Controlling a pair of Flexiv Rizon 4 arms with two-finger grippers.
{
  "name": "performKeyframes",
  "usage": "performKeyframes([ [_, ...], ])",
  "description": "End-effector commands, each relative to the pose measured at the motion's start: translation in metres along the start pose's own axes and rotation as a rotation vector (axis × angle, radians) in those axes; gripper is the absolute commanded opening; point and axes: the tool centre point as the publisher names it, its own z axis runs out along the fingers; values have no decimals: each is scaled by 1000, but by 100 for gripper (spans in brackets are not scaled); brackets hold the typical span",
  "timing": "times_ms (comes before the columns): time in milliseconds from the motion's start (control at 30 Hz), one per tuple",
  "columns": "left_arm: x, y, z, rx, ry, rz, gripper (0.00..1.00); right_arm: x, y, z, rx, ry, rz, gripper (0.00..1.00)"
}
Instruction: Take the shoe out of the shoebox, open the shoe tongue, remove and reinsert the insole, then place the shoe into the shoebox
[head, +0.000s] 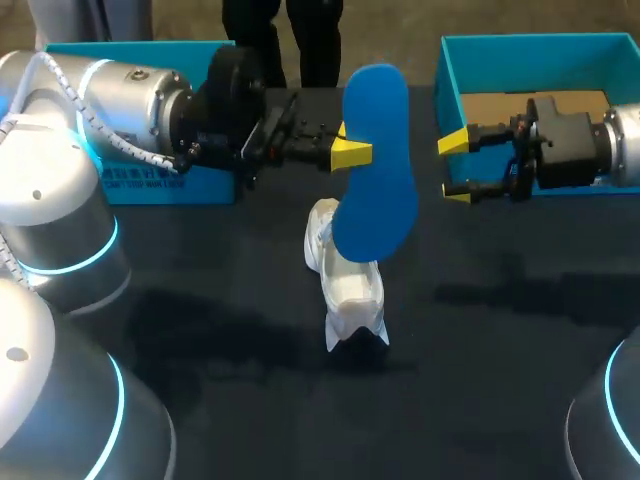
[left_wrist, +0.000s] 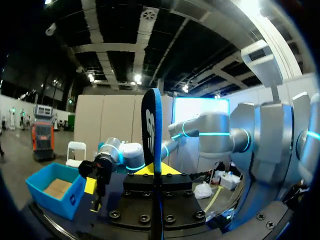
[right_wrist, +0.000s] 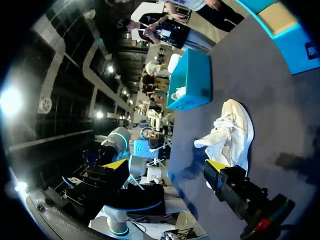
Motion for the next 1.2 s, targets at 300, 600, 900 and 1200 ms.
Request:
performKeyframes([
  [300,-15,0,-13,-105,-4,360,0,0,-2,-1,-24,8,-3,100],
  [600,-15,0,-13,-105,-4,360,0,4,-4,-3,-34,5,10,100],
  [900,-24,14,-12,-181,79,801,0,24,-5,-6,18,0,38,100],
  [1200,-39,37,-15,-329,226,1332,0,30,-5,-4,25,7,50,100],
])
